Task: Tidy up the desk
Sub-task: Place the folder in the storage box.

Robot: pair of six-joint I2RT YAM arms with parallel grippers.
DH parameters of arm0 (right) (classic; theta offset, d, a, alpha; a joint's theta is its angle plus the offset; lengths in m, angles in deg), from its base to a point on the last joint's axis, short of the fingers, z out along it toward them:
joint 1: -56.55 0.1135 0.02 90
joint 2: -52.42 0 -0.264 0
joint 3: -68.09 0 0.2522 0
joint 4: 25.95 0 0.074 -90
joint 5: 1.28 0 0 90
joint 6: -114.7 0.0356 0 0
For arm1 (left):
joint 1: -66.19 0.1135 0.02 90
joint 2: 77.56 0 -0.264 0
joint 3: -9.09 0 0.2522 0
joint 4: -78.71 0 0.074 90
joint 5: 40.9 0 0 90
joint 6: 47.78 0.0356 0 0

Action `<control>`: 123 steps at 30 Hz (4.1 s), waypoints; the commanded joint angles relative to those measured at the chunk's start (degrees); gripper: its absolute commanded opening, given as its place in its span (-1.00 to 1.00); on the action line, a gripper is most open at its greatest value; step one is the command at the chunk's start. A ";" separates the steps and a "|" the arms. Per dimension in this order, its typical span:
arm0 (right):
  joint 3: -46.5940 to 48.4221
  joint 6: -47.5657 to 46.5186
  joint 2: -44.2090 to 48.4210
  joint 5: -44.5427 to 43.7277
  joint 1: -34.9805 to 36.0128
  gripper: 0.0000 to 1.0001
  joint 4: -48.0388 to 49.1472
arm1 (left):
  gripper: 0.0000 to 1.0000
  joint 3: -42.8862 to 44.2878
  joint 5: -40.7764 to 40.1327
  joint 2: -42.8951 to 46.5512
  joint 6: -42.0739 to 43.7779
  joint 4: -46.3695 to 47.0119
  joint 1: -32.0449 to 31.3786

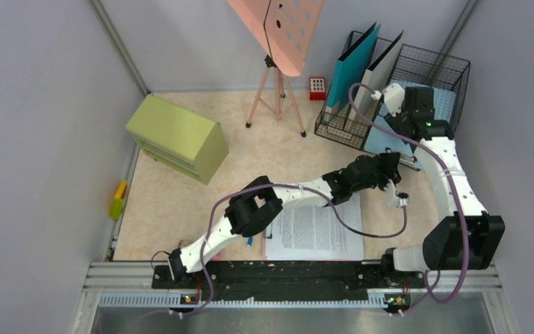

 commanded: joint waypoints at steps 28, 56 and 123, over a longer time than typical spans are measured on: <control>-11.05 -13.63 -5.09 -11.72 -0.53 0.04 35.12 | -1.00 -0.26 -2.62 3.20 -1.71 1.07 2.29; -18.20 -15.77 1.10 -3.14 -3.74 -1.00 37.53 | -1.00 6.86 0.33 1.04 -3.31 -2.13 4.31; -12.01 -6.76 2.74 -0.54 -2.64 -1.00 17.91 | 0.55 -4.68 3.22 2.56 3.79 13.91 5.58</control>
